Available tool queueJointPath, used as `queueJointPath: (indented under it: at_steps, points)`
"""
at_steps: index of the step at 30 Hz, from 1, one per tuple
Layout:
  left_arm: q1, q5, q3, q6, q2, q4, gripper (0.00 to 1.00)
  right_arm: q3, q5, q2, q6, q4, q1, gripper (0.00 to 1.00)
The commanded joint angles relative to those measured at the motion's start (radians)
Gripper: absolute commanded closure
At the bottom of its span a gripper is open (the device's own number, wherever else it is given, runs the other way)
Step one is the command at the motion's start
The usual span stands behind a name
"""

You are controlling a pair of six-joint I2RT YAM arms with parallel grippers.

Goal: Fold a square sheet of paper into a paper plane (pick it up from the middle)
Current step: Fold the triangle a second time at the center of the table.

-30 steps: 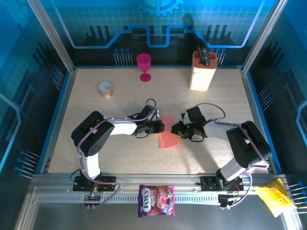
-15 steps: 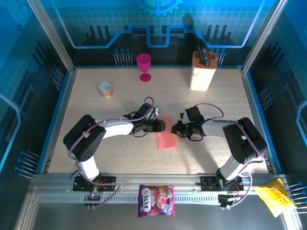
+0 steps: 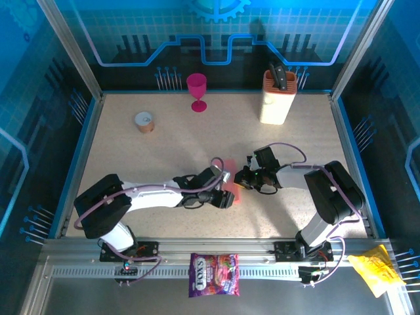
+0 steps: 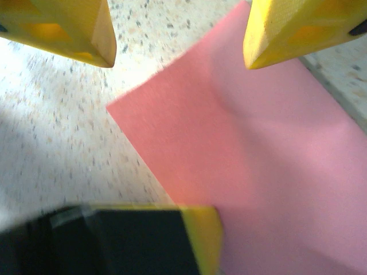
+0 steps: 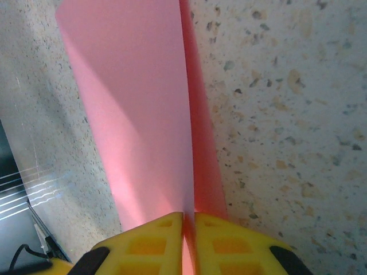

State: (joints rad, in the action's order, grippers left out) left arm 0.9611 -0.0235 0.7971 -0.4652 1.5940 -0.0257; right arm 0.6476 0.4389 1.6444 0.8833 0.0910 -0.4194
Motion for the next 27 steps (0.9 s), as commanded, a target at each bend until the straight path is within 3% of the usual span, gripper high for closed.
queueJointPath:
  at_steps: [1,7,20,24,27]
  points:
    - [0.064,-0.141,0.006,0.052,-0.002,0.005,0.36,-0.006,0.020,0.010,0.008,0.003,-0.009,0.87]
    - [0.126,-0.215,0.061,0.099,0.063,0.010,0.31,0.005,0.018,0.015,0.007,-0.006,-0.012,0.87]
    - [0.144,-0.250,0.159,0.156,0.185,0.009,0.27,0.008,0.013,0.018,0.006,-0.011,-0.016,0.88]
    - [0.142,-0.269,0.169,0.169,0.203,0.010,0.33,0.005,0.012,0.018,0.007,-0.011,-0.018,0.88]
    - [0.142,-0.274,0.174,0.177,0.211,0.008,0.46,0.003,0.014,0.019,0.008,-0.007,-0.018,0.88]
